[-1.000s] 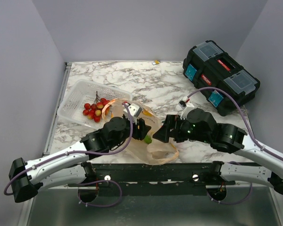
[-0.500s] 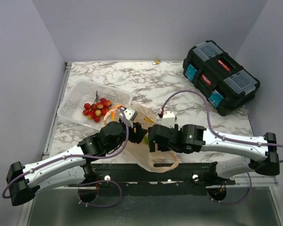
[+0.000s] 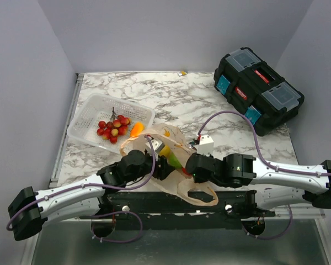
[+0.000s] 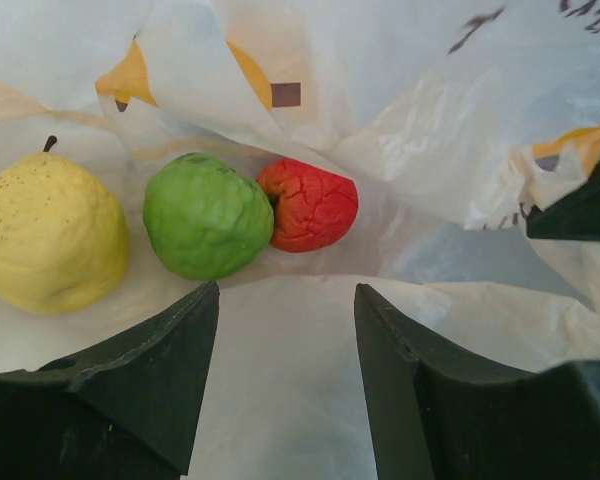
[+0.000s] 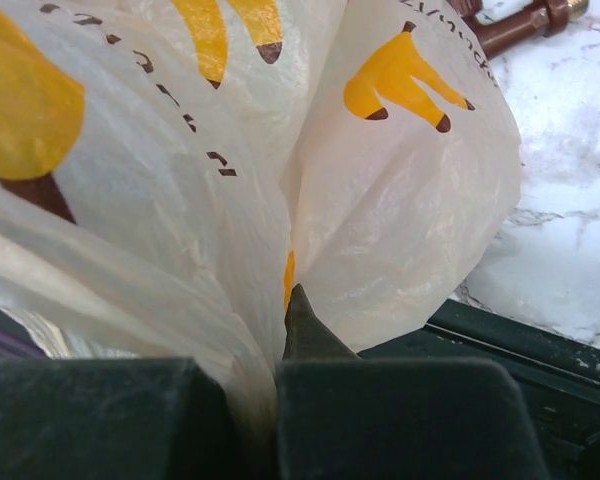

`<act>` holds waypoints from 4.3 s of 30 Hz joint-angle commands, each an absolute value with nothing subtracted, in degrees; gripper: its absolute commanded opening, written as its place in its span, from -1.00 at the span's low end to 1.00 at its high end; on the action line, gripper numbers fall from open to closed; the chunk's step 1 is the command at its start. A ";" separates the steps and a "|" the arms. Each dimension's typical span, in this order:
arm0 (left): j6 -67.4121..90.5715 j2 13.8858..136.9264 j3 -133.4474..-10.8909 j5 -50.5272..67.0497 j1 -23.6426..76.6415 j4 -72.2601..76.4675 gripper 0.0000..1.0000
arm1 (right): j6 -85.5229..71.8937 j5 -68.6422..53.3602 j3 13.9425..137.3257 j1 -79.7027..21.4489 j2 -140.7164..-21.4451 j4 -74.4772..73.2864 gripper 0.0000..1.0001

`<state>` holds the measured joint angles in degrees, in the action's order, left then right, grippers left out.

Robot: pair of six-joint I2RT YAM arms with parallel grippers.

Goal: Take the fake fruits out of the plastic bag
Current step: Take out the fake fruit from the plastic bag, then place the fake fruit in the bin.

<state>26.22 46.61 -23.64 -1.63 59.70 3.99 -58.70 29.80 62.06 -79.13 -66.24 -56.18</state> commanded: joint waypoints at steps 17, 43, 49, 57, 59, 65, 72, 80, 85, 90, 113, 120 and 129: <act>23.66 77.85 -36.30 -14.30 59.50 10.02 0.58 | -57.83 28.94 56.19 -79.73 -59.81 -49.18 -0.99; 19.64 69.68 -39.56 2.72 58.10 4.17 -0.69 | -62.46 41.63 56.94 -79.70 -63.09 -54.78 -0.99; 17.91 61.47 -40.03 4.48 57.88 0.14 -0.79 | -58.97 43.37 61.83 -79.63 -63.89 -53.69 -0.99; 13.39 48.89 -42.89 7.29 57.66 -5.77 -0.88 | -53.47 42.04 68.99 -78.03 -64.17 -49.20 -0.99; 12.13 46.05 -44.38 7.73 57.66 -7.85 -0.92 | -52.61 40.84 70.47 -76.53 -65.03 -49.11 -0.99; 8.36 40.06 -48.94 9.48 57.58 -14.25 -1.00 | -51.06 36.21 71.10 -72.46 -68.75 -47.50 -0.99; 5.40 32.55 -52.77 7.91 57.48 -16.92 -1.00 | -51.18 32.93 69.22 -71.42 -69.36 -45.22 -0.99; 2.46 32.94 -62.71 -10.21 57.48 -23.85 -1.00 | -52.24 32.18 66.43 -71.41 -66.83 -44.91 -0.99; -1.05 34.95 -65.59 -37.89 57.40 -23.82 -1.00 | -52.94 32.05 65.01 -71.40 -64.76 -44.94 -0.99; -9.82 41.64 -62.34 -55.80 51.73 -17.12 -1.00 | -52.89 32.05 64.30 -71.42 -63.70 -44.62 -0.99; 55.24 71.65 -50.37 -14.16 11.69 -34.36 -1.00 | -53.50 31.34 63.19 -71.37 -61.02 -45.53 -0.99; 56.32 73.22 -48.73 -13.74 11.69 -34.89 -0.60 | -53.65 31.62 62.67 -71.43 -60.44 -45.70 -0.99; 53.75 69.85 -49.82 -18.12 11.70 -36.99 0.65 | -53.25 30.98 62.74 -71.39 -62.04 -44.74 -0.99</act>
<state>55.24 71.33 -48.10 -14.98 12.05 -33.98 -52.93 31.57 63.29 -71.53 -61.34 -45.50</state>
